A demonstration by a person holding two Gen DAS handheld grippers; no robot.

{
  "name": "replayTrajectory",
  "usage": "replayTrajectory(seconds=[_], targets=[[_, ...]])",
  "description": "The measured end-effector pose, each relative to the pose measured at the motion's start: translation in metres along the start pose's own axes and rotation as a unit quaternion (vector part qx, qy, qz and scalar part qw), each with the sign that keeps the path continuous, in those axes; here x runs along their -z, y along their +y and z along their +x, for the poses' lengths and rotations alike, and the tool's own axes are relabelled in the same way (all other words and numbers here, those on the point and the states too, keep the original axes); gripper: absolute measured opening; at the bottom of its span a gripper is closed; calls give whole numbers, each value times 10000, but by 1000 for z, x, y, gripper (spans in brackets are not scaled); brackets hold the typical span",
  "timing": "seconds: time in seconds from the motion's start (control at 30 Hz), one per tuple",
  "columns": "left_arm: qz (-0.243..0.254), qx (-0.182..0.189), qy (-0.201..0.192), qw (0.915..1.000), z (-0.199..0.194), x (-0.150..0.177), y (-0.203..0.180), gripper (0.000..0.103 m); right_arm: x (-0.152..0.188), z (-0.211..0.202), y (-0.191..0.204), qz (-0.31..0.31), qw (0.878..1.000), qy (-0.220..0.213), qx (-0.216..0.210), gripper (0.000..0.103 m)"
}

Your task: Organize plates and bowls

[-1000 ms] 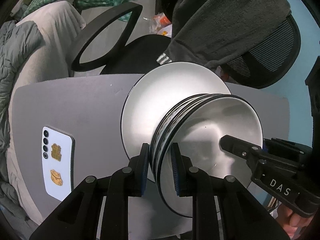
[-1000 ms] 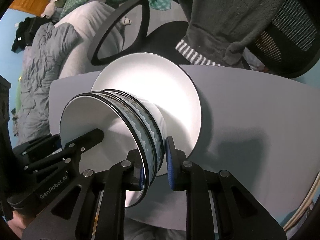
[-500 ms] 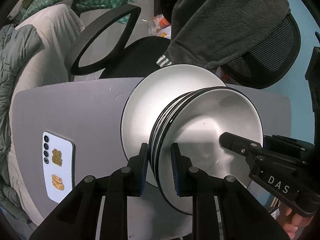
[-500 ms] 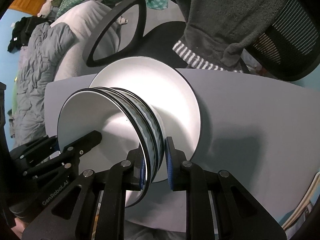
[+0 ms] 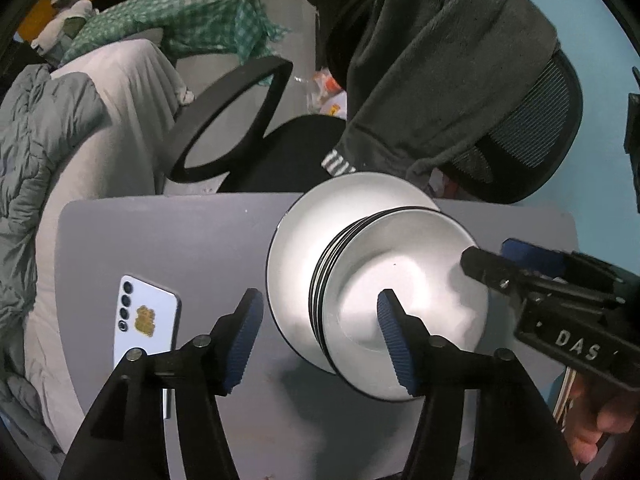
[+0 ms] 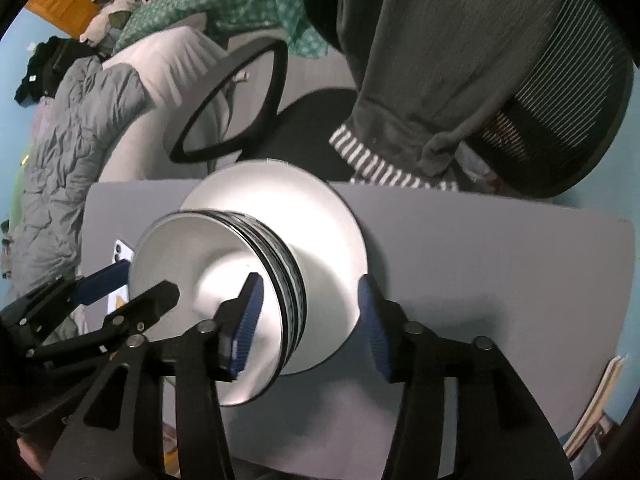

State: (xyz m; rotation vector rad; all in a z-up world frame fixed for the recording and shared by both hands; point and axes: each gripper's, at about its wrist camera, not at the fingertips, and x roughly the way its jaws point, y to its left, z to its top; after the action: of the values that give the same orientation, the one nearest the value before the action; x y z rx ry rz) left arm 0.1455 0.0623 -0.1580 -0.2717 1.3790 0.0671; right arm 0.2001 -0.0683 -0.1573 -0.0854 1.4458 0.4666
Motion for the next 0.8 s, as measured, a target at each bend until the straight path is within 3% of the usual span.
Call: replayTrajectory(seconds=[0.3,0.57,0.8], targets=[[-145,3,-607,9980,-55,15,3,78,10,-61,7,-113,9976,-662,159,66],[-149,94,-968,9951,-103,40,3,83,35,-105,20,-158,9931,-1139,210,67],[56,-117,-1306,9914,-139,64,-2,84,63,-131,31,-137,9897,-1404,234,68]])
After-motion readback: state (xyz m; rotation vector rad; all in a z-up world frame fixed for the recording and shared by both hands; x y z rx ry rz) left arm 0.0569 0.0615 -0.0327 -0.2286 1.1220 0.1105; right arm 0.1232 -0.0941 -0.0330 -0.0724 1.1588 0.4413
